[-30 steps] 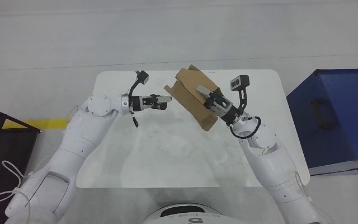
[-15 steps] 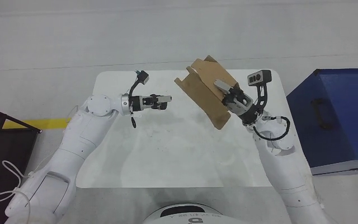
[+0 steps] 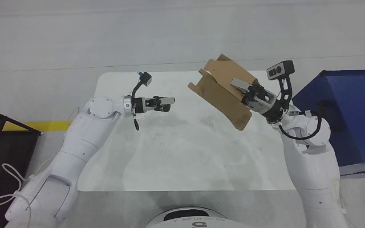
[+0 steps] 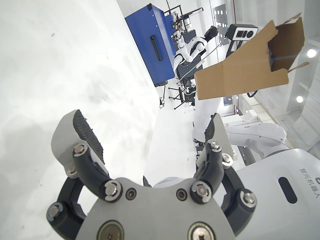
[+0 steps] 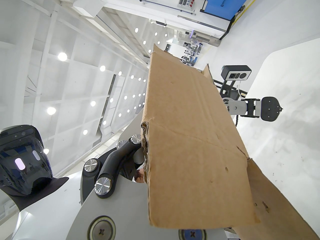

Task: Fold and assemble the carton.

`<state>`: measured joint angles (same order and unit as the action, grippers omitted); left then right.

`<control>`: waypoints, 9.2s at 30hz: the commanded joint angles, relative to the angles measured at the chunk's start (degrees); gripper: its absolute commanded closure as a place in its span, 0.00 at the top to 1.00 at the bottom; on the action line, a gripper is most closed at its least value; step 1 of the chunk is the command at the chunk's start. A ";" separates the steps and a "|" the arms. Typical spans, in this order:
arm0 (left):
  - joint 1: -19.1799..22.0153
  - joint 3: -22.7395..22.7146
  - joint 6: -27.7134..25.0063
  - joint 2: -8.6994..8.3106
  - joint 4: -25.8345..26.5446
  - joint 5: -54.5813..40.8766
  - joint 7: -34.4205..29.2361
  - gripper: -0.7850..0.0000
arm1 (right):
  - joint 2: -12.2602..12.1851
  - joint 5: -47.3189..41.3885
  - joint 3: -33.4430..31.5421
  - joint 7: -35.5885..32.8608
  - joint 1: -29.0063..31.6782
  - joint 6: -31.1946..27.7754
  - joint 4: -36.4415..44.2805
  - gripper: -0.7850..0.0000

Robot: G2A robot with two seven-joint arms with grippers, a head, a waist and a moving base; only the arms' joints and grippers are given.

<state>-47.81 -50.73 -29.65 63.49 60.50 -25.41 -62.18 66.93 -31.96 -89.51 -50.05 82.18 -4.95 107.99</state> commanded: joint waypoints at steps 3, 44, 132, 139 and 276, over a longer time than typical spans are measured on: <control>0.00 0.00 0.00 0.00 0.00 0.00 0.00 1.00 | 0.00 0.00 0.00 0.01 0.00 -0.01 0.01 0.00; 0.00 0.00 0.00 0.00 0.00 0.00 0.00 1.00 | 1.64 -37.66 10.16 -23.08 -14.32 12.86 -17.42 0.00; -0.55 -1.91 -15.64 6.34 15.64 -10.87 8.09 1.00 | 3.98 -38.99 19.75 -30.62 -25.18 16.74 -34.30 0.00; -3.26 -4.68 -17.20 5.76 19.80 -5.45 9.72 1.00 | 3.98 -38.99 19.75 -30.62 -25.18 16.74 -34.30 0.00; -10.60 -21.10 -10.60 11.38 23.62 48.70 50.90 1.00 | 6.12 -46.90 21.10 -25.39 -24.50 14.20 -36.03 0.00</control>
<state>-58.33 -71.49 -40.45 74.94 84.44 23.47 -11.29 73.04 -78.86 -68.41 -75.44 57.68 9.25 71.96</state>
